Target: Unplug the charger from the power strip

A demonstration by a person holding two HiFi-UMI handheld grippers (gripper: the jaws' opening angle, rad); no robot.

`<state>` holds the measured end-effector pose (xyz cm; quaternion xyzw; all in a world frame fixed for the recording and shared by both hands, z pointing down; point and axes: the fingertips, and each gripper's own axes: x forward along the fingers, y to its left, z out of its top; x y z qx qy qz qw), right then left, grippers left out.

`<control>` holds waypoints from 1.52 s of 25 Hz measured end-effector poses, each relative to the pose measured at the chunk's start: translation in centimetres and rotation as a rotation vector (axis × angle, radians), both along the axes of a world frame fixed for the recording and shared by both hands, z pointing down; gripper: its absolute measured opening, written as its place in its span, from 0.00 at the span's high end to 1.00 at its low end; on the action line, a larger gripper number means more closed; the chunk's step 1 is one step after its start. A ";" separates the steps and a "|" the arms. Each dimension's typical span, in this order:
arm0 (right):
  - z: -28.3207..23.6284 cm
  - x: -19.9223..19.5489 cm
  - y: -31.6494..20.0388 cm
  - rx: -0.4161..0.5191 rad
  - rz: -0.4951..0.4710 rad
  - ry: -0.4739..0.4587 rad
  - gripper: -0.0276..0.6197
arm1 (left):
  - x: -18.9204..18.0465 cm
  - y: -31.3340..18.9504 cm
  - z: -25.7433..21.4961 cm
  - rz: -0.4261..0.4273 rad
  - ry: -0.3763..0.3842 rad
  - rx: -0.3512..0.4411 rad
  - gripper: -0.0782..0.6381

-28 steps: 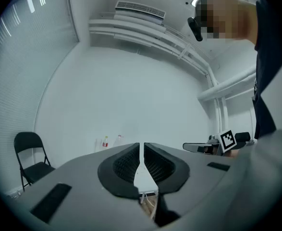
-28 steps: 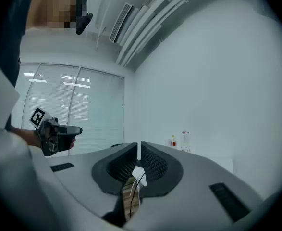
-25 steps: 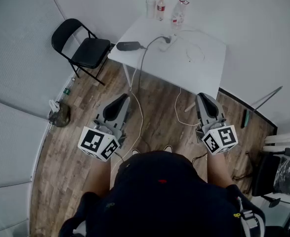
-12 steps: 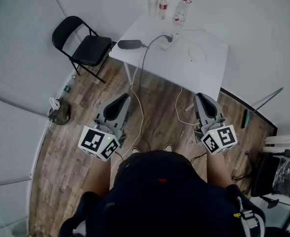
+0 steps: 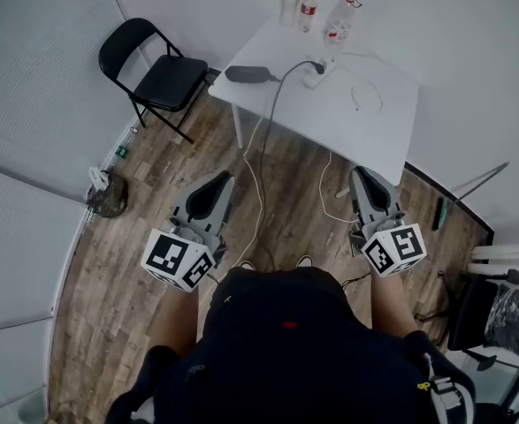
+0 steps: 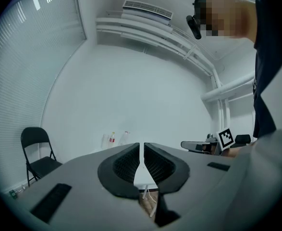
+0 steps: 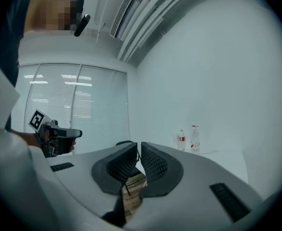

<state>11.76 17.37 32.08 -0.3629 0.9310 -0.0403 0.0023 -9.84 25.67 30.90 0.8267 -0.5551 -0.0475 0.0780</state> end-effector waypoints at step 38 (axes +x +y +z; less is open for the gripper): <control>5.9 3.1 -31.7 -0.124 -0.002 -0.036 0.90 | 4.5 -31.7 4.0 0.041 -0.060 -0.145 0.83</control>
